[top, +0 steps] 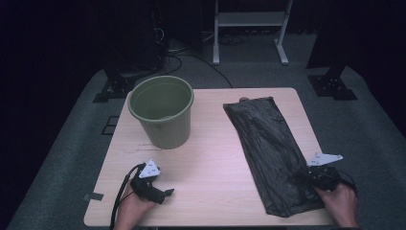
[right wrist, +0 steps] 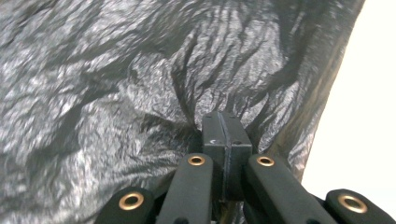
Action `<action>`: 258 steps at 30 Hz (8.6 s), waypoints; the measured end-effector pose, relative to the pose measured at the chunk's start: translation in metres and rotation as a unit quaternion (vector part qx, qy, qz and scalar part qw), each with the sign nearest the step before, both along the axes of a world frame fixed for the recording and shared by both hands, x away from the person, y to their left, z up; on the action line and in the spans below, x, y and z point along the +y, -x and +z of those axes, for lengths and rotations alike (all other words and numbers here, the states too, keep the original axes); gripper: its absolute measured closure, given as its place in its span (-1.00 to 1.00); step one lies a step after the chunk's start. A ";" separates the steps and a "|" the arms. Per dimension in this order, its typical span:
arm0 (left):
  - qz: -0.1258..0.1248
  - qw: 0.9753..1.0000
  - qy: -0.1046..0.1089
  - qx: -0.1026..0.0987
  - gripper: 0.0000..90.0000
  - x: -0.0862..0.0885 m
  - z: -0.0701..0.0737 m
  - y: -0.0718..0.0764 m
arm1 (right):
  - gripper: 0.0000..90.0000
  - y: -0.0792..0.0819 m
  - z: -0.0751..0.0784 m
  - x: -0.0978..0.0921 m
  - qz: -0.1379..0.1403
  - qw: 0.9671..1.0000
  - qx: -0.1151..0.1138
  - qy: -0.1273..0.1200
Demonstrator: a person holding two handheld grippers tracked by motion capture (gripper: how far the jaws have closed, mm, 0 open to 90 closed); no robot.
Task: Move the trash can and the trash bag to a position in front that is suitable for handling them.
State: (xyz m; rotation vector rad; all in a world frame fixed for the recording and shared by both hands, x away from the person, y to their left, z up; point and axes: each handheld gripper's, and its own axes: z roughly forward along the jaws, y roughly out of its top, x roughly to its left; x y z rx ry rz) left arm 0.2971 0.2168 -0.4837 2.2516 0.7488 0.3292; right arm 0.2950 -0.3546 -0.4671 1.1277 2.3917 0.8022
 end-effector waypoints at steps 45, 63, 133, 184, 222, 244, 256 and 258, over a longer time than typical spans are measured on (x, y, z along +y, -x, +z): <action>0.013 1.000 0.011 0.001 -1.00 0.004 0.005 -0.002 | -0.75 -0.047 -0.019 0.058 0.014 0.997 -0.021 -0.079; 0.022 0.999 0.048 0.014 -1.00 0.010 0.045 -0.004 | -0.83 -0.047 -0.020 0.058 0.014 0.997 -0.017 -0.078; 0.094 0.990 0.097 -0.034 -1.00 0.076 0.192 -0.117 | -0.82 -0.047 -0.020 0.059 0.020 0.997 -0.016 -0.078; 0.064 0.995 0.076 -0.002 -1.00 0.036 0.164 -0.136 | -0.82 -0.047 -0.020 0.059 0.023 0.997 -0.016 -0.078; -0.075 0.991 0.110 0.006 -1.00 -0.034 0.157 -0.065 | -0.82 -0.047 -0.020 0.059 0.024 0.997 -0.016 -0.078; -0.068 0.991 0.119 -0.010 -1.00 -0.036 0.166 -0.061 | -0.82 -0.047 -0.020 0.059 0.024 0.997 -0.017 -0.078; -0.040 0.989 0.137 -0.048 -1.00 0.001 0.189 -0.040 | -0.82 -0.047 -0.020 0.059 0.024 0.997 -0.016 -0.078; -0.034 0.989 0.134 -0.050 -1.00 0.005 0.187 -0.036 | -0.82 -0.047 -0.020 0.059 0.024 0.997 -0.016 -0.078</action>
